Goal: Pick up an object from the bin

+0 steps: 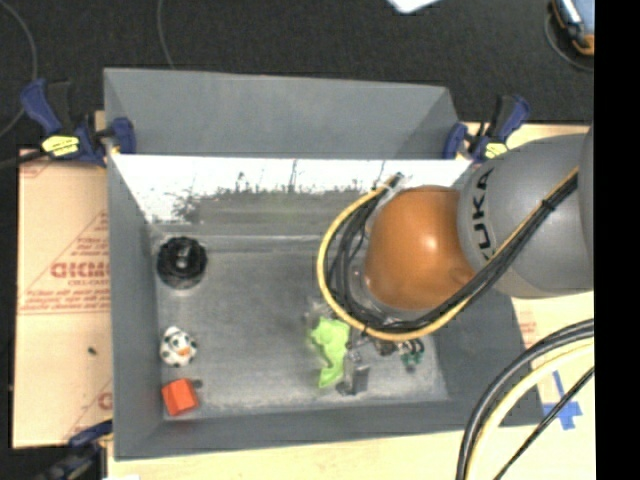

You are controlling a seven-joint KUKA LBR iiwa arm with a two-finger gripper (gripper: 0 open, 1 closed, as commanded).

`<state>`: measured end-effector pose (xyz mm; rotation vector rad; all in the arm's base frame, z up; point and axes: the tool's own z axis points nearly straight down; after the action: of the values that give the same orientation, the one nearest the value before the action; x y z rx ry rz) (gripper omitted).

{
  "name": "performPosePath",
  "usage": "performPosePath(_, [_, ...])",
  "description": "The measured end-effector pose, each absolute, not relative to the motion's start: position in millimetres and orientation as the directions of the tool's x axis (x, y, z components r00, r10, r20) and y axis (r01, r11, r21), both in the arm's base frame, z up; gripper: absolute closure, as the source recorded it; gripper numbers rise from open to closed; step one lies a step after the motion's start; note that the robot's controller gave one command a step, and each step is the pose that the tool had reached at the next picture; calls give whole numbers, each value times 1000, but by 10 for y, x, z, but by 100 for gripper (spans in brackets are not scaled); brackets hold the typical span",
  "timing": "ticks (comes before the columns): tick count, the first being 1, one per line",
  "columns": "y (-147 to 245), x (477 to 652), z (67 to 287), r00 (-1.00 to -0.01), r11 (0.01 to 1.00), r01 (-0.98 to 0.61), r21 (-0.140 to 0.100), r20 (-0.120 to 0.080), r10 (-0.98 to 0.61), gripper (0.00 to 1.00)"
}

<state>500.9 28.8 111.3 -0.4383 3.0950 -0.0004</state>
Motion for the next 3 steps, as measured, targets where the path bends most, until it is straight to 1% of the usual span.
performPosePath(1, [279,4990,568,-955,955,-296,-1,-12,-296,0])
performPosePath(2, [141,5042,708,-908,908,-418,-6,-16,-418,0])
performPosePath(3, [-356,4959,704,-920,920,-392,-1,-12,-392,0])
